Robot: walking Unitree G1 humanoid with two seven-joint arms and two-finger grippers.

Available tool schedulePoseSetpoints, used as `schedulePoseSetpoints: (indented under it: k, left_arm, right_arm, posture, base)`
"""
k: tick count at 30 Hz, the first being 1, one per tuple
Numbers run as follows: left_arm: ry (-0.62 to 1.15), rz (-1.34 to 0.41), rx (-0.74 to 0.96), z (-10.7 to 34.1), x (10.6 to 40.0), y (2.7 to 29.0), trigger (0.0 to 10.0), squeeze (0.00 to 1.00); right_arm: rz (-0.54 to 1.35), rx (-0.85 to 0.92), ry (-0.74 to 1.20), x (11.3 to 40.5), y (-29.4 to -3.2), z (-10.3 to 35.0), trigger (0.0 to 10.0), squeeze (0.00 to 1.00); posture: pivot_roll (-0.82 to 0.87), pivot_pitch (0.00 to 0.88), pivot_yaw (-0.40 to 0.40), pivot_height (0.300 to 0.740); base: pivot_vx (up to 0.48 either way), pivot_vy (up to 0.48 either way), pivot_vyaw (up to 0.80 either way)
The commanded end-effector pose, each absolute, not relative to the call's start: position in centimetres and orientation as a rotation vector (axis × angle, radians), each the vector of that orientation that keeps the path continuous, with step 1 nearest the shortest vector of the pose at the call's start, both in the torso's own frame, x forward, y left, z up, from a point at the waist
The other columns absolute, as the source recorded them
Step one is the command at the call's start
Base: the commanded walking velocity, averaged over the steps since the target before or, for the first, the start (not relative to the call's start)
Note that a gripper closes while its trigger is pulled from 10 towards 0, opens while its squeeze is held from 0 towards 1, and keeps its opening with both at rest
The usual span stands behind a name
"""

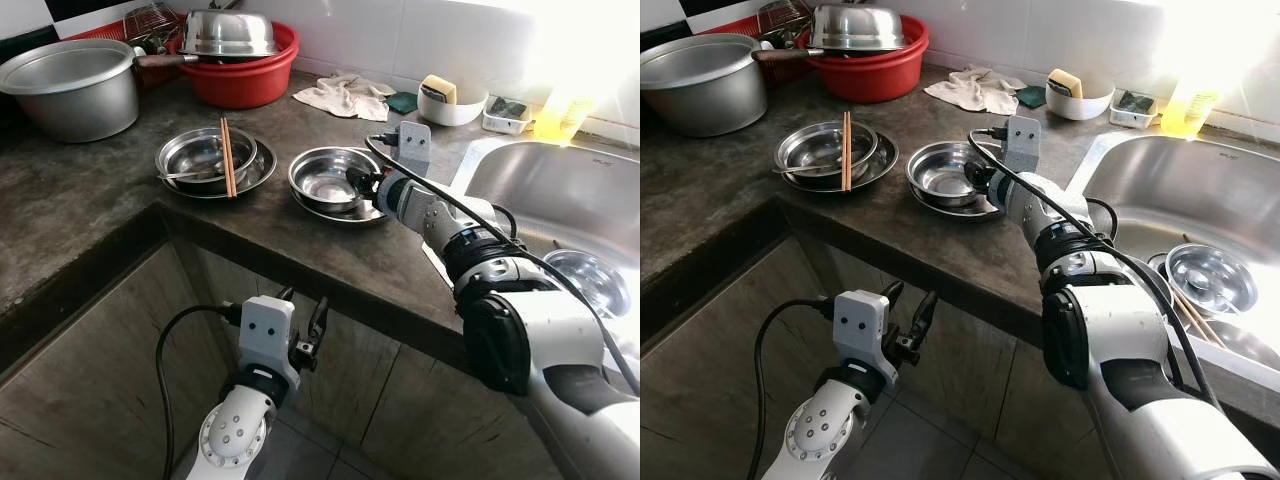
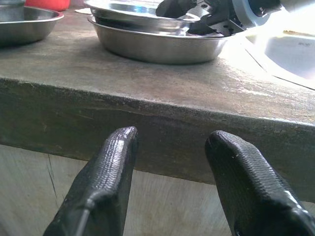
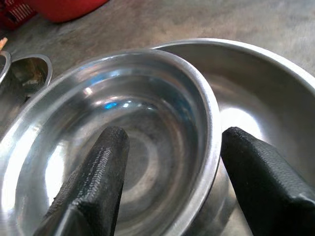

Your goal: Kitchen organization

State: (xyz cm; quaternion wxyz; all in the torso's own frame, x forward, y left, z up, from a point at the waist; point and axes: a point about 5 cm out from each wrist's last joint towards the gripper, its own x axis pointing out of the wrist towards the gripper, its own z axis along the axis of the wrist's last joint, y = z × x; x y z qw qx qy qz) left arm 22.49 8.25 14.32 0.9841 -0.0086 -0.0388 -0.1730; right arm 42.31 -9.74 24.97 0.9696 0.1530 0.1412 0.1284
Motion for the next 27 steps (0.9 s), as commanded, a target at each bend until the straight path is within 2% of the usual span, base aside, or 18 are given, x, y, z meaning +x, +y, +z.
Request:
schedulePoseSetpoints:
  k: [1,2,3,17,22,25,27]
  left_arm:
    - [-0.079,-0.347,-0.005,14.42,22.46,8.18,10.0,0.00]
    - [-0.079,-0.347,-0.005,14.42,22.46,8.18,10.0,0.00]
    - [-0.079,-0.346,-0.004,14.43,22.49,8.19,10.0,0.00]
    - [-0.082,-0.342,-0.001,14.44,22.62,8.24,10.0,0.00]
    - [-0.083,-0.341,0.000,14.41,22.69,8.24,10.0,0.00]
    - [-0.084,-0.341,-0.001,14.41,22.73,8.19,10.0,0.00]
    - [-0.084,-0.341,-0.001,14.41,22.73,8.19,10.0,0.00]
  right_arm:
    - [0.253,0.338,0.318,42.29,-9.84,24.93,10.0,0.00]
    - [0.253,0.338,0.318,42.29,-9.84,24.93,10.0,0.00]
    - [0.253,0.376,0.332,42.26,-9.84,24.85,0.0,0.00]
    - [0.241,0.384,0.362,42.15,-9.87,24.10,0.0,0.00]
    - [0.237,0.432,0.357,42.17,-9.84,24.21,0.0,0.00]
    - [0.221,0.565,0.301,42.38,-10.21,24.95,0.0,0.00]
    - [0.221,0.565,0.301,42.38,-10.21,24.95,0.0,0.00]
  posture:
    - [0.08,0.134,-0.046,0.740]
    - [0.08,0.134,-0.046,0.740]
    - [0.08,0.135,-0.045,0.740]
    - [0.08,0.132,-0.042,0.740]
    - [0.08,0.127,-0.045,0.740]
    - [0.08,0.118,-0.048,0.740]
    - [0.08,0.118,-0.048,0.740]
  base:
    - [0.000,0.000,0.00]
    - [0.000,0.000,0.00]
    - [0.000,0.000,0.00]
    - [0.000,0.000,0.00]
    - [0.000,0.000,0.00]
    - [0.000,0.000,0.00]
    - [0.000,0.000,0.00]
